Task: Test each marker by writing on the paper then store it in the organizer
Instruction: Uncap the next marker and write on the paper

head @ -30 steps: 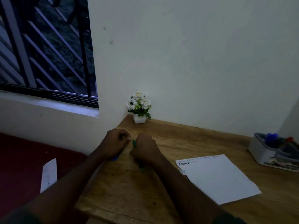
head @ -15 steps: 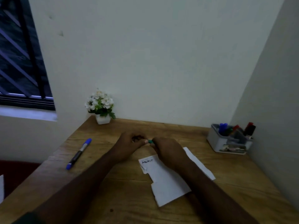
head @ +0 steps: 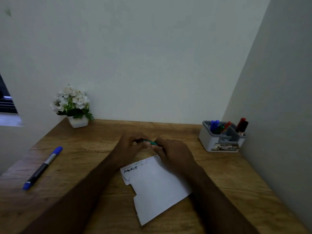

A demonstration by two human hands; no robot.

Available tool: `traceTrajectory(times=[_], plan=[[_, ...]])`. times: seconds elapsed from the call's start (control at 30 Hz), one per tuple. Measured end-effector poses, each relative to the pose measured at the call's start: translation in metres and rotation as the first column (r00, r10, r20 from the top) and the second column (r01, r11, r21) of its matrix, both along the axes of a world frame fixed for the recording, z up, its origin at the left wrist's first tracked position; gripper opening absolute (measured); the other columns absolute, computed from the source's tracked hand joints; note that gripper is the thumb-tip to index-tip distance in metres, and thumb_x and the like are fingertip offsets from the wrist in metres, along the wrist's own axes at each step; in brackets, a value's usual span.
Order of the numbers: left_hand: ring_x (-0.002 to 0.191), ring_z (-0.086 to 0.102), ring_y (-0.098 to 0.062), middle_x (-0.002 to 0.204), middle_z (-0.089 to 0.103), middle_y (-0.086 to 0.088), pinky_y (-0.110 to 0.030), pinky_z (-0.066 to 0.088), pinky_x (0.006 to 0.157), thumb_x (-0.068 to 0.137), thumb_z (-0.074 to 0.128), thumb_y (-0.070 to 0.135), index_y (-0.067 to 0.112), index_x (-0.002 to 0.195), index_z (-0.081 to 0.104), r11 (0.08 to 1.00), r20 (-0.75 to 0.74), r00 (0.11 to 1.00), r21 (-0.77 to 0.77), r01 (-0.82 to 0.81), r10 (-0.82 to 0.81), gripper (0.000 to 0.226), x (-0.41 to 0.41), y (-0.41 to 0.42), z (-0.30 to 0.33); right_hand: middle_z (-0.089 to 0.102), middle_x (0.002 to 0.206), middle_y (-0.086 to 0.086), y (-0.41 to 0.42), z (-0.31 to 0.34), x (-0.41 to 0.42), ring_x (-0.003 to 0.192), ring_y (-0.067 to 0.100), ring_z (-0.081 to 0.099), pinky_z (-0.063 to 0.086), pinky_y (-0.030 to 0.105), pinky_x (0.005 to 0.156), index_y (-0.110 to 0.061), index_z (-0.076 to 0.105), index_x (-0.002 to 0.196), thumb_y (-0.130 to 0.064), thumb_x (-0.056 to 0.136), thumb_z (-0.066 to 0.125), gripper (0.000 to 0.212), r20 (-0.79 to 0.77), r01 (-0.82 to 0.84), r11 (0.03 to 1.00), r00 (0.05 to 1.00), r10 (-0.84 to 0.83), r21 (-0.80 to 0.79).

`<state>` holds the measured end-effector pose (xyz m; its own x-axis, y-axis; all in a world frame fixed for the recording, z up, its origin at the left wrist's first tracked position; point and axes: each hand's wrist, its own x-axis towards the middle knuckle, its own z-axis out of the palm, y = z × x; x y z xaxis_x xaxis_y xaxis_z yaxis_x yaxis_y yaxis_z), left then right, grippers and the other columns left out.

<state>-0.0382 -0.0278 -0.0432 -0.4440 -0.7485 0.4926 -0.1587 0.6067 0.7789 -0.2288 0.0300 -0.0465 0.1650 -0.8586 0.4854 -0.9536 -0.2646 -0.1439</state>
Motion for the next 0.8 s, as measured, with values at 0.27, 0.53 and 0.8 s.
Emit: traceTrajectory(times=[0.27, 0.53, 0.8], plan=[[0.068, 0.062, -0.003, 0.074, 0.074, -0.003, -0.015, 0.049, 0.066, 0.090, 0.064, 0.006, 0.003, 0.090, 0.074, 0.987, -0.160, 0.983, 0.142, -0.071, 0.093, 0.010, 0.010, -0.009, 0.002, 0.057, 0.078, -0.003, -0.003, 0.016, -0.016, 0.076, 0.014, 0.055, 0.043, 0.029, 0.067, -0.020, 0.071, 0.093, -0.034, 0.098, 0.056, 0.022, 0.534, 0.020, 0.983, 0.841, 0.083, -0.184], [0.077, 0.065, -0.005, 0.081, 0.074, -0.005, -0.016, 0.049, 0.072, 0.092, 0.062, 0.008, 0.005, 0.096, 0.073, 0.991, -0.111, 0.993, 0.130, -0.031, 0.045, 0.012, 0.012, -0.008, 0.000, 0.067, 0.067, 0.002, 0.013, 0.028, 0.010, 0.065, 0.010, 0.058, 0.046, 0.022, 0.063, -0.019, 0.075, 0.084, -0.026, 0.095, 0.060, 0.020, 0.918, -0.036, 0.981, 0.346, 0.193, -0.192], [0.074, 0.063, 0.000, 0.079, 0.073, 0.000, -0.011, 0.043, 0.068, 0.094, 0.060, 0.015, 0.015, 0.088, 0.069, 0.984, 0.024, 0.990, 0.106, -0.144, 0.142, 0.011, 0.021, -0.012, -0.002, 0.071, 0.075, 0.004, 0.009, 0.022, 0.000, 0.066, 0.017, 0.065, 0.051, 0.036, 0.065, -0.021, 0.068, 0.094, -0.028, 0.102, 0.050, 0.021, 0.918, -0.015, 0.989, 0.369, 0.145, -0.150]])
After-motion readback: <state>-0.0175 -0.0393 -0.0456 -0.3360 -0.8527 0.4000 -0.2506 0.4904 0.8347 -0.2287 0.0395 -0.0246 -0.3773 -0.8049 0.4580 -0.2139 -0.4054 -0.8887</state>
